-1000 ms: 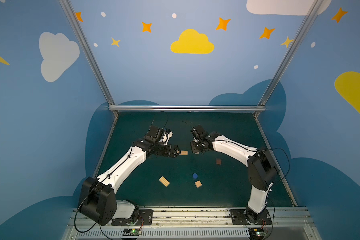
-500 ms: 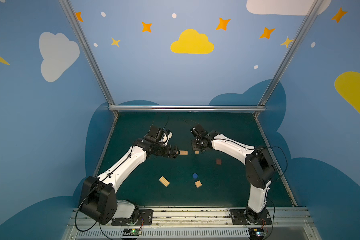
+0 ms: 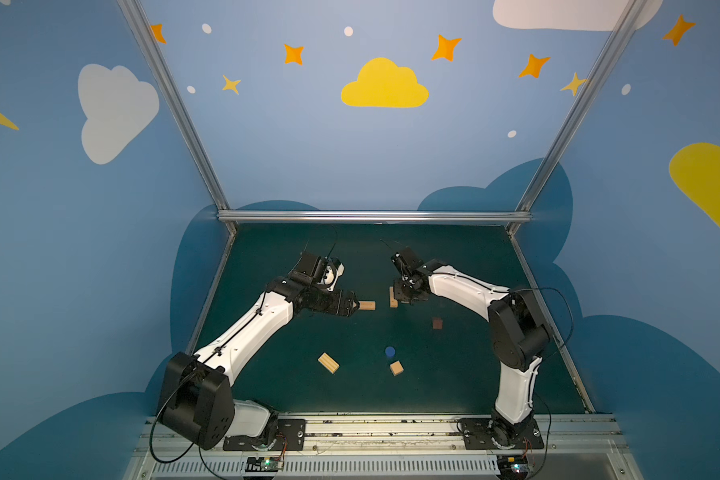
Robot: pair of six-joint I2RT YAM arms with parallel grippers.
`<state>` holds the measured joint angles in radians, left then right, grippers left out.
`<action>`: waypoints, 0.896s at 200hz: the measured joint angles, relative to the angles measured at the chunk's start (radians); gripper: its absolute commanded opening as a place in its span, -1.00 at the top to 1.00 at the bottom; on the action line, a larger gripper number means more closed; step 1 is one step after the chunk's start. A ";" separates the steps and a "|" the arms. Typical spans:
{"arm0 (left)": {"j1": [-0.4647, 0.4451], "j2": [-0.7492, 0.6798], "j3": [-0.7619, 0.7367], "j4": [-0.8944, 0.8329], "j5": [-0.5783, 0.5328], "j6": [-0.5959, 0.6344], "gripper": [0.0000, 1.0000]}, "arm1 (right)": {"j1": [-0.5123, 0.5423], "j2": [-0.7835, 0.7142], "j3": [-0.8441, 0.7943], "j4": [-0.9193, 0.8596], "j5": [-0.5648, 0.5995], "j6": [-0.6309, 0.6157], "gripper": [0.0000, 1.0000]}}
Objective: Build the wood block tower
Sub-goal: 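Carry the held block toward the standing block while the left arm moves inward, then lower the held block upright beside the standing block with the right gripper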
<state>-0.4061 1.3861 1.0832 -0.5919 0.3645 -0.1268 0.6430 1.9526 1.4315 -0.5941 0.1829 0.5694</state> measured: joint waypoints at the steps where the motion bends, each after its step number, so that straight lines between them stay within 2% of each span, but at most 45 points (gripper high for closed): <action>1: 0.000 0.000 0.000 0.000 0.000 0.000 -0.99 | 0.000 0.003 0.000 0.000 -0.002 0.000 1.00; 78: 0.000 0.000 0.000 0.000 -0.002 0.000 -0.99 | -0.018 0.074 0.003 0.002 -0.050 0.001 1.00; 106: 0.000 0.000 0.000 0.000 -0.004 0.000 -0.99 | -0.024 0.074 0.003 0.003 -0.064 0.003 0.72; 135: 0.000 0.000 0.000 0.000 -0.008 0.000 -0.99 | -0.031 0.074 0.003 0.007 -0.074 0.003 0.67; 179: 0.000 0.000 0.000 0.000 -0.012 0.000 -0.99 | -0.041 0.074 0.006 0.009 -0.090 0.003 0.48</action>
<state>-0.4061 1.3861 1.0832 -0.5922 0.3527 -0.1265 0.6022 2.0266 1.4372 -0.5850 0.0929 0.5724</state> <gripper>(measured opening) 0.997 0.240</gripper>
